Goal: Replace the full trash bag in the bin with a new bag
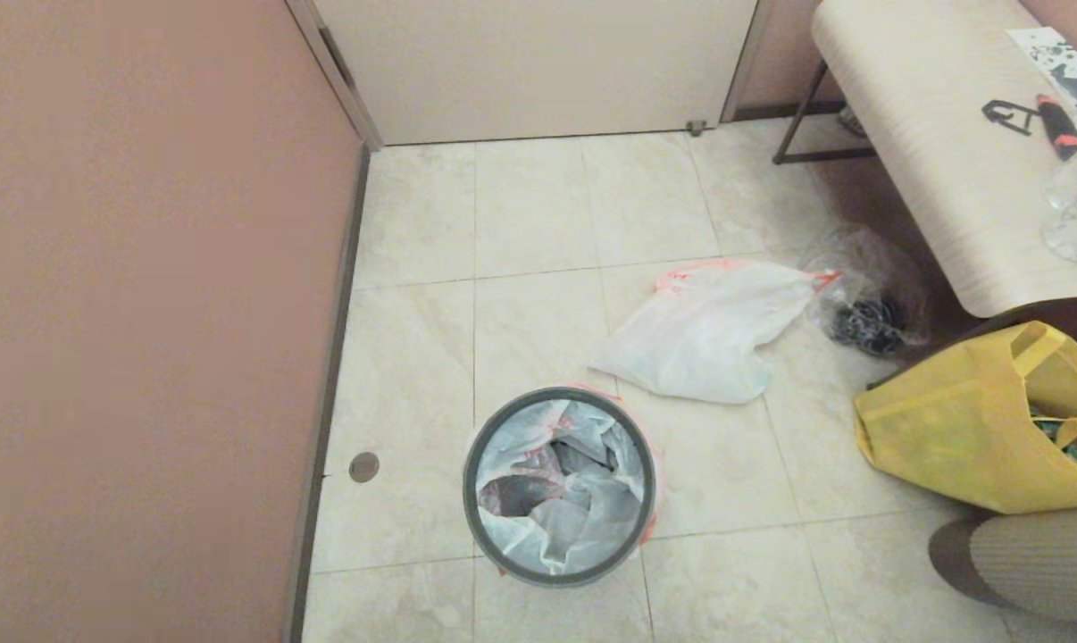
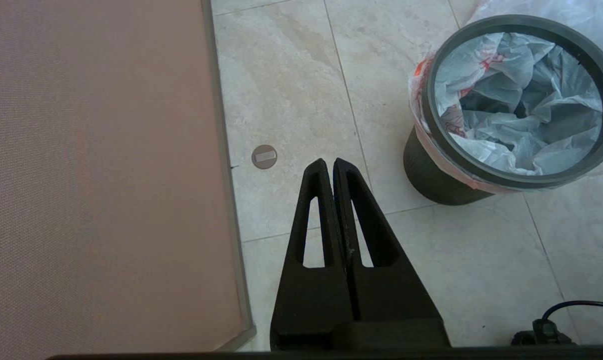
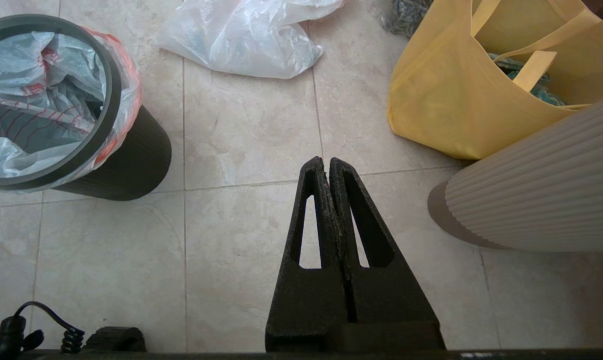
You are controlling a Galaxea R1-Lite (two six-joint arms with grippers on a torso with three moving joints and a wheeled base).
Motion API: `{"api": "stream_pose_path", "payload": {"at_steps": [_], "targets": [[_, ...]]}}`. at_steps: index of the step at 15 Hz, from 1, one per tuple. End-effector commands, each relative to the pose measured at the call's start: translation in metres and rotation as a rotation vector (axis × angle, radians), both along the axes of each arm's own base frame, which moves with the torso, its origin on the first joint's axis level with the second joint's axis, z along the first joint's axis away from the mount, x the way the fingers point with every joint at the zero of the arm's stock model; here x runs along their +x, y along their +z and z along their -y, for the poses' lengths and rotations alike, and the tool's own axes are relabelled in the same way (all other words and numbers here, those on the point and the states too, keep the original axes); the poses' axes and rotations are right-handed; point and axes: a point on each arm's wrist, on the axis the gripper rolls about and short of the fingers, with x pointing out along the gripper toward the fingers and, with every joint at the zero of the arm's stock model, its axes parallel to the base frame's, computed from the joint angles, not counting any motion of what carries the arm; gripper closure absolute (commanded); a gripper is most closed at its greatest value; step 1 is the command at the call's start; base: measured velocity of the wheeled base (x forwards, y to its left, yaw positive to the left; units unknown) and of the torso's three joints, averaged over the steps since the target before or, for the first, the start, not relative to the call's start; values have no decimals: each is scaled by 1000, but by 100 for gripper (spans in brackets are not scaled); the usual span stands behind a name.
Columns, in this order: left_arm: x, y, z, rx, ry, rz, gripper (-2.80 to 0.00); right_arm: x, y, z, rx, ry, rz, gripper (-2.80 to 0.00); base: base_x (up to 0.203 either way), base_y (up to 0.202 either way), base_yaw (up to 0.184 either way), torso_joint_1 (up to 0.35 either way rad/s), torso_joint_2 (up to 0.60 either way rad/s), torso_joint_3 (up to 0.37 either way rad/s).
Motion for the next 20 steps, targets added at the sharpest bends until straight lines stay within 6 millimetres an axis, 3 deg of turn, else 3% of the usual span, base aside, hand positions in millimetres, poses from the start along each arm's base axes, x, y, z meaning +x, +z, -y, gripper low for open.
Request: {"api": "stream_pose_path", "payload": {"at_steps": [1,20], "targets": [[0,0,0,0,0,-3,0,0,0,0,0,0,-2,0,0,0,0,0,0,0],[0,0,0,0,0,-3,0,0,0,0,0,0,0,0,0,0,0,0,0,0]]}}
